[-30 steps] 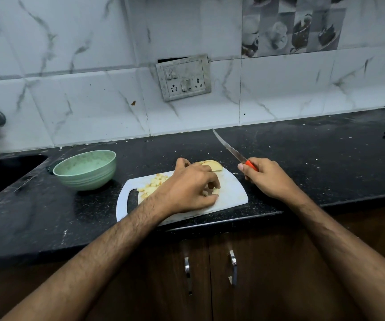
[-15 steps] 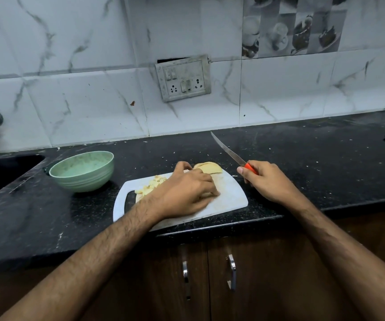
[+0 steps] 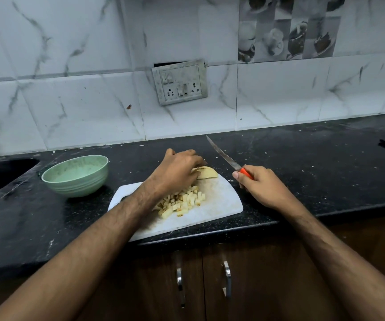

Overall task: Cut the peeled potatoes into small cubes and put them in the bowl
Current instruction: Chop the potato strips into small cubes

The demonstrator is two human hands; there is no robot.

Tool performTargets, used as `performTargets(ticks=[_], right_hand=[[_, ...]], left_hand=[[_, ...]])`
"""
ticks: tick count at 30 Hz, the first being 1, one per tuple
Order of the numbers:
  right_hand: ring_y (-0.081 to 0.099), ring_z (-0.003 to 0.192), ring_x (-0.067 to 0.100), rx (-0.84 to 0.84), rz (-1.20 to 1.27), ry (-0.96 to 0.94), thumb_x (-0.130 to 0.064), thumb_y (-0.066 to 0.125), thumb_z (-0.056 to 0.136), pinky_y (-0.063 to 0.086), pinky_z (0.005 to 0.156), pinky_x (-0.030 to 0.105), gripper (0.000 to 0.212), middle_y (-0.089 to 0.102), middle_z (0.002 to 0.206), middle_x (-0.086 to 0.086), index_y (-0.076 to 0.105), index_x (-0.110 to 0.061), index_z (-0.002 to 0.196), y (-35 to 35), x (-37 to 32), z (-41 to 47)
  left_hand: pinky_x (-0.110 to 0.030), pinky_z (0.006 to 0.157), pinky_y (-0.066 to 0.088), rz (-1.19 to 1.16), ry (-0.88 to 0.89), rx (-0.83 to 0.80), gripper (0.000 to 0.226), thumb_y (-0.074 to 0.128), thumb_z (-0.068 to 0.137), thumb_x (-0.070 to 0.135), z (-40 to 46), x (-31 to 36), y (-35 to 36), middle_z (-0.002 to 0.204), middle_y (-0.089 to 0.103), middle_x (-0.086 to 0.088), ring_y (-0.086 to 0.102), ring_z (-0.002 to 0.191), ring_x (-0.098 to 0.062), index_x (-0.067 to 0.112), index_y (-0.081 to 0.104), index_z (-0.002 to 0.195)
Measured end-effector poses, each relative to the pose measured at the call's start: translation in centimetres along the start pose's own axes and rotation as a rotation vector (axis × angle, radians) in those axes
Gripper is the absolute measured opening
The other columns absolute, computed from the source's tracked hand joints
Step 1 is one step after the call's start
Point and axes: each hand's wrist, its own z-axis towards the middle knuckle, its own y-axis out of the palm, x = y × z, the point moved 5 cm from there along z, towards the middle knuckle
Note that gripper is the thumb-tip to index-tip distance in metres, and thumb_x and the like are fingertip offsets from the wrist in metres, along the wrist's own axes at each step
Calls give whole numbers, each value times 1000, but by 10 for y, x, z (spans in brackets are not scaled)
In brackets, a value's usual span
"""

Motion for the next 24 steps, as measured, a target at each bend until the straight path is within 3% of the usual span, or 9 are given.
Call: performTargets(ticks=[3,7,13,18,24], right_hand=[[57,59,15,-2,5,1,-48,52,97,44,61,37,40,61,62,-1,59,-19,70,0,0,0],[57,59,16,-10,22,3,-48,52,97,44,61,37,39,64,66,3,59,-20,70,0,0,0],[54,56,12,-10,18,10,-49,52,97,41,59,33,39,62,64,1,59,-20,71,0,0,0],[54,56,11,-11,13,10,-48,52,97,40,58,32,39,61,62,-2,60,-20,72,-1,0,-1],[55,58,12,-14,14,8,-49,52,97,42,59,32,38,62,64,-2,60,-21,73,0,0,0]], left_hand=[[-40,92,32,101,43,-44,35,56,100,32,7,4,7,122,56,10,58,109,-11,31,58,135],[-35,84,26,155,77,7,29,57,101,32,9,6,4,123,60,12,60,108,-10,31,61,130],[-32,77,18,210,78,37,16,64,96,29,12,15,-2,108,71,13,65,97,-11,29,68,111],[-31,78,21,241,59,36,7,61,96,25,13,20,-3,91,74,9,66,85,-15,29,65,100],[-33,82,26,253,62,5,6,64,92,33,9,20,-4,88,71,10,65,83,-14,29,63,96]])
